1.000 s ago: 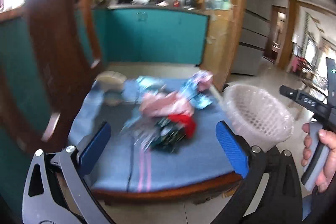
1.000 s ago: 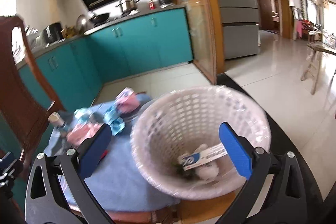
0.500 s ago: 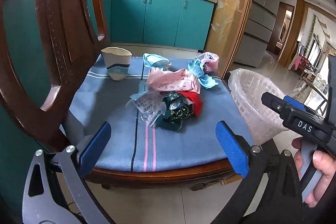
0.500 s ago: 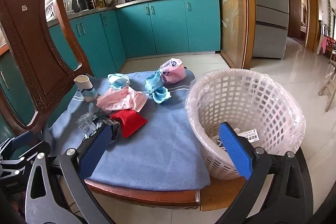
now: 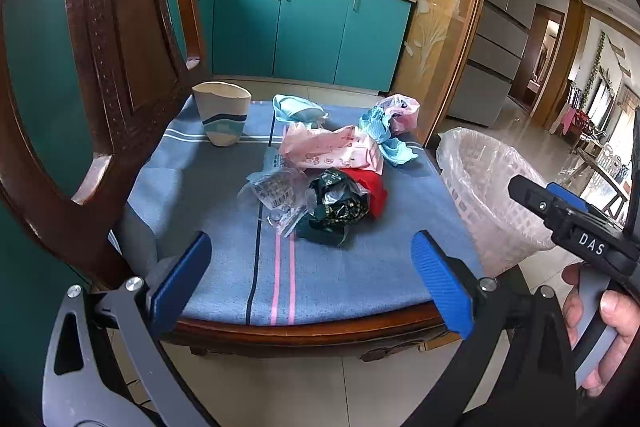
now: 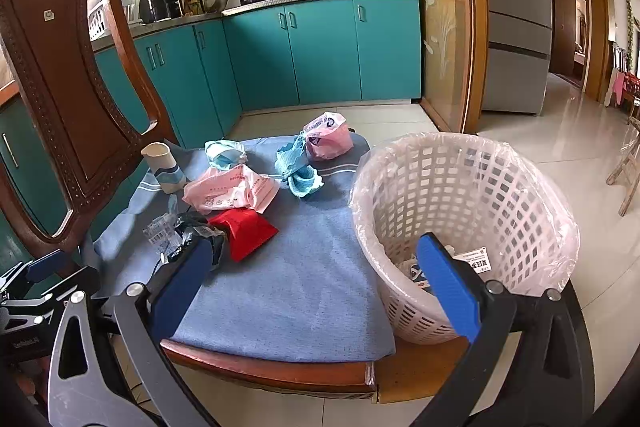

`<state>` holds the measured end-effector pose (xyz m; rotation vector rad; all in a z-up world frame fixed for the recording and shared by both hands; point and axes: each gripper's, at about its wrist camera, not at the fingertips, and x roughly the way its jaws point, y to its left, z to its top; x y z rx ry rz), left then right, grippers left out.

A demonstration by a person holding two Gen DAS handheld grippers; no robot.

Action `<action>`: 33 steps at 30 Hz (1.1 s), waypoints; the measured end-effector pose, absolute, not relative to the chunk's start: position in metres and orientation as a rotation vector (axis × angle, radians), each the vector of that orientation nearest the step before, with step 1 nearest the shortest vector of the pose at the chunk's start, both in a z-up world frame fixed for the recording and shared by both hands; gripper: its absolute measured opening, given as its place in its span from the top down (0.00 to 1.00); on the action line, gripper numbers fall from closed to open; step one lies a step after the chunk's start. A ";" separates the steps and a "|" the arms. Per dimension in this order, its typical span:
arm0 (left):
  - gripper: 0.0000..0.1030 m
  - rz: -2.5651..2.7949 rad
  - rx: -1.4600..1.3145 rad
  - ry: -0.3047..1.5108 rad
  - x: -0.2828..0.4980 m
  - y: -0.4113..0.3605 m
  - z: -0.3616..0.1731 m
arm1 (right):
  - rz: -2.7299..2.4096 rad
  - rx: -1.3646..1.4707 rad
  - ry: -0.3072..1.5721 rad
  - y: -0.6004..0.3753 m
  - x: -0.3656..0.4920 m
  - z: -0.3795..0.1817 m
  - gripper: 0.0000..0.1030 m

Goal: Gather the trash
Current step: 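Bring both grippers back above the table, then grasp the blue knitted cloth with the right gripper while the left gripper grasps the light blue cloth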

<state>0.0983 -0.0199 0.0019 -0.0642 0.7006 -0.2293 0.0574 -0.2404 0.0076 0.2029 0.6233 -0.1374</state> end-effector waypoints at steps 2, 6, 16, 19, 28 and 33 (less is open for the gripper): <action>0.03 -0.227 -0.063 0.703 0.099 -0.020 0.001 | -0.137 0.200 0.624 -0.240 0.058 0.008 0.03; 0.03 -0.229 -0.055 0.714 0.101 -0.022 -0.001 | -0.132 0.198 0.625 -0.240 0.058 0.009 0.03; 0.03 -0.204 -0.065 0.728 0.110 -0.019 -0.006 | -0.121 0.191 0.630 -0.238 0.059 0.009 0.03; 0.03 -0.206 -0.077 0.721 0.109 -0.018 -0.003 | -0.111 0.174 0.643 -0.237 0.062 0.007 0.03; 0.03 -0.168 -0.071 0.689 0.114 -0.013 0.001 | -0.098 0.225 0.714 -0.247 0.149 0.003 0.05; 0.03 -0.158 -0.119 0.712 0.123 -0.005 -0.002 | -0.126 0.229 0.859 -0.244 0.241 -0.024 0.25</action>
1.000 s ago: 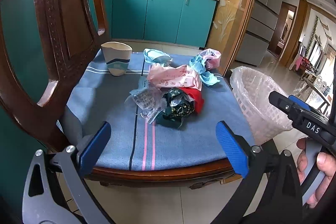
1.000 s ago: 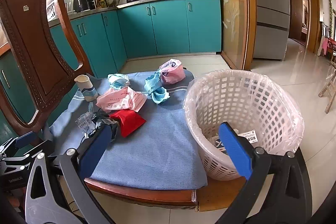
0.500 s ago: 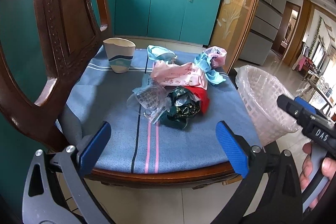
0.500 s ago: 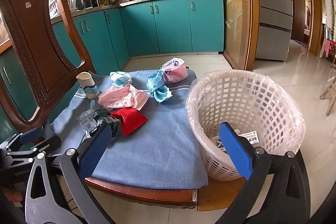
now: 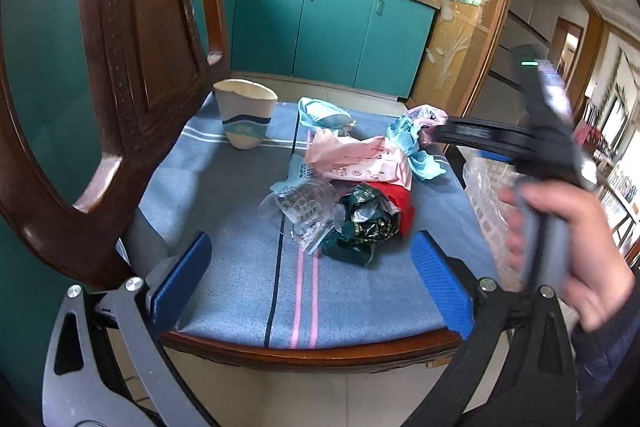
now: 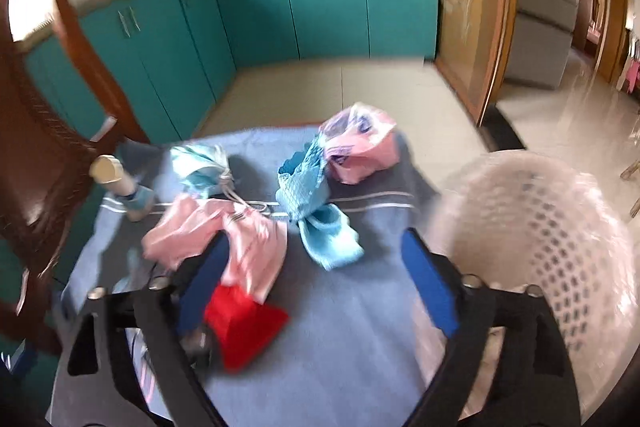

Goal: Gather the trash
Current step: 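Grasp the blue knitted cloth with the right gripper while the left gripper grasps the light blue cloth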

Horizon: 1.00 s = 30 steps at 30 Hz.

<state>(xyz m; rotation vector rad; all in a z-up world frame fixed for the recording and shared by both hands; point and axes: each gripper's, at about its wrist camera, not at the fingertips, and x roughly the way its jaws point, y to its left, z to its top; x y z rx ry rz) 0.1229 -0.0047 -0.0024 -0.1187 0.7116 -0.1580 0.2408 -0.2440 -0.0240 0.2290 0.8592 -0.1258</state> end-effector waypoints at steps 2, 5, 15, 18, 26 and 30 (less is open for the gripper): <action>0.03 -0.167 -0.128 0.715 0.127 -0.002 -0.001 | -0.146 0.231 0.919 -0.243 0.272 -0.040 0.28; 0.03 -0.161 -0.129 0.703 0.129 0.001 0.004 | -0.167 0.224 1.013 -0.237 0.308 -0.064 0.37; 0.03 -0.174 -0.160 0.711 0.134 0.008 0.007 | -0.044 0.310 0.940 -0.236 0.267 -0.045 0.84; 0.03 -0.179 -0.152 0.701 0.135 0.004 0.008 | 0.029 0.313 0.793 -0.233 0.203 -0.005 0.84; 0.03 -0.222 -0.072 0.703 0.212 -0.037 0.027 | 0.044 0.459 0.603 -0.273 0.094 0.018 0.84; 0.03 -0.257 -0.034 0.786 0.287 -0.071 0.024 | 0.051 0.473 0.621 -0.278 0.099 0.006 0.84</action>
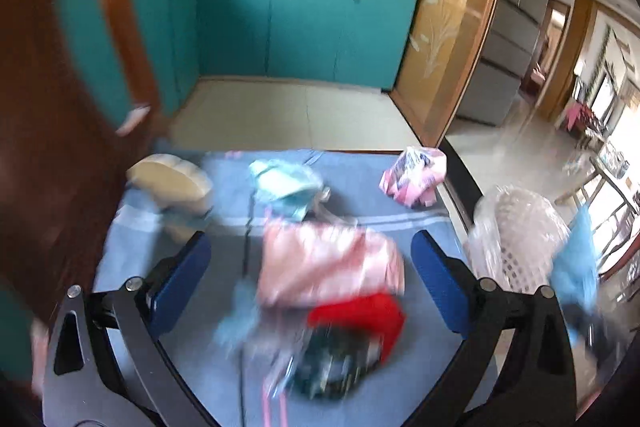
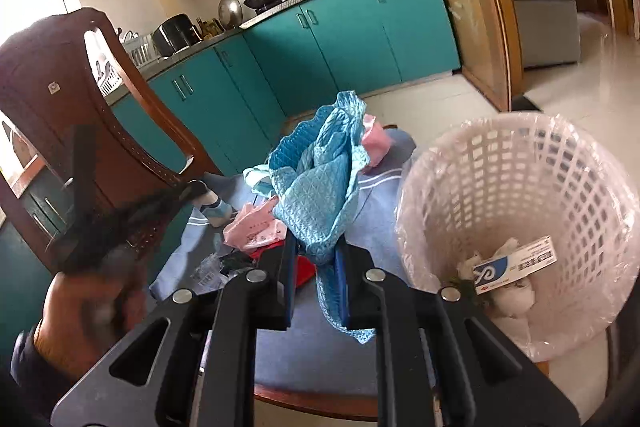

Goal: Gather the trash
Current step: 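Grasp the blue knitted cloth with the right gripper while the left gripper grasps the light blue cloth, then lift both blue cloths off the table and turn toward the basket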

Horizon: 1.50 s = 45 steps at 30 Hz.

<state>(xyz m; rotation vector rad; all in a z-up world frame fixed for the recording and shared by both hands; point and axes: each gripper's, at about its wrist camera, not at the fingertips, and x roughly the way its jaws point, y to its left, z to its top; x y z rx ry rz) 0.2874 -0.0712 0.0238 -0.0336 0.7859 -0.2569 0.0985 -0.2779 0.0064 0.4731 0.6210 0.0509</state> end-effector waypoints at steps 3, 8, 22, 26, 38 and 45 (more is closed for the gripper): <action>0.08 -0.251 -0.020 0.860 0.336 -0.088 0.011 | 0.063 0.487 0.625 -0.282 0.101 0.006 0.84; 0.23 -0.187 0.026 1.004 0.404 -0.106 -0.027 | 0.078 0.502 0.626 -0.287 0.097 0.008 0.84; 0.91 -0.337 -0.037 0.752 0.272 -0.070 0.061 | 0.108 0.451 0.612 -0.279 0.092 0.018 0.84; 0.91 -0.352 -0.066 0.636 0.177 -0.044 0.083 | 0.102 0.392 0.624 -0.268 0.091 0.018 0.84; 0.91 -0.290 0.086 0.601 0.087 -0.022 0.026 | 0.052 0.230 0.625 -0.245 0.067 0.019 0.84; 0.90 -0.260 -0.008 0.612 0.097 -0.009 0.030 | 0.052 0.219 0.625 -0.236 0.061 0.014 0.84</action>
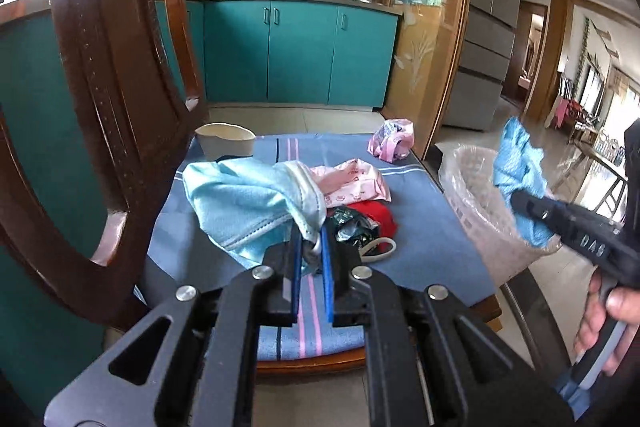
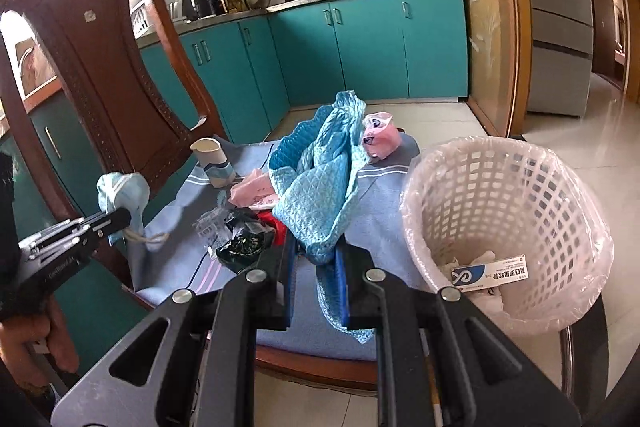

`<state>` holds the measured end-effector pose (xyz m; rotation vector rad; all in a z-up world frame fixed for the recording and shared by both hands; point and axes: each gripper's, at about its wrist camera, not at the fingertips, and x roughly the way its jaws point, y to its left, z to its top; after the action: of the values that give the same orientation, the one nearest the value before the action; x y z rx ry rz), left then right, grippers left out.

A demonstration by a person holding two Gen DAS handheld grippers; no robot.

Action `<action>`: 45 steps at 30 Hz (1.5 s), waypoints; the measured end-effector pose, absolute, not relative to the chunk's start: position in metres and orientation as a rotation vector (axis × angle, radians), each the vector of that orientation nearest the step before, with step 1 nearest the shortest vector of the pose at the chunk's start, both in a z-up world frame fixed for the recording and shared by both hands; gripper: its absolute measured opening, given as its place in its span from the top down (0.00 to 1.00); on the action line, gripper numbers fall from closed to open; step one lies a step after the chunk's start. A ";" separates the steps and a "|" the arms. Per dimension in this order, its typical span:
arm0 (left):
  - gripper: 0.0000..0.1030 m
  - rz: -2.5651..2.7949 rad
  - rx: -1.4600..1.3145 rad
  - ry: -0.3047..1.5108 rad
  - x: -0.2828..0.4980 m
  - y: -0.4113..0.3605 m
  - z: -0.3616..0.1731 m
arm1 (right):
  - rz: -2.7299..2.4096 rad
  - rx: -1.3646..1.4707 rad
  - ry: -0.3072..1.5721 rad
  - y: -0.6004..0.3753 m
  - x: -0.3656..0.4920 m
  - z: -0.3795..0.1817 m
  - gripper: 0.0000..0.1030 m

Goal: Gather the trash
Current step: 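Lift both blue cloths off the table and turn toward the basket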

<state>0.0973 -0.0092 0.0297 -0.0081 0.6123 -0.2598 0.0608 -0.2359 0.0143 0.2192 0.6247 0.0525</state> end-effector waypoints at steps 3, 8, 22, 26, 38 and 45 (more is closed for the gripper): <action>0.90 -0.261 -0.010 0.610 0.099 -0.010 0.030 | 0.058 0.220 0.628 -0.234 0.063 0.012 0.84; 0.90 -0.262 -0.016 0.621 0.095 -0.010 0.031 | 0.054 0.217 0.625 -0.235 0.064 0.011 0.84; 0.90 -0.277 -0.004 0.623 0.097 -0.015 0.033 | 0.049 0.218 0.626 -0.237 0.064 0.010 0.84; 0.90 -0.275 -0.005 0.629 0.098 -0.015 0.031 | 0.050 0.216 0.628 -0.237 0.064 0.010 0.84; 0.90 -0.274 0.000 0.638 0.099 -0.018 0.032 | 0.055 0.213 0.633 -0.236 0.063 0.010 0.84; 0.90 -0.270 -0.007 0.636 0.099 -0.017 0.031 | 0.017 0.216 0.606 -0.248 0.062 0.015 0.84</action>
<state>0.0986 -0.0167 0.0310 -0.0071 0.6364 -0.2702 0.0622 -0.2482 0.0146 0.2160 0.6056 0.0170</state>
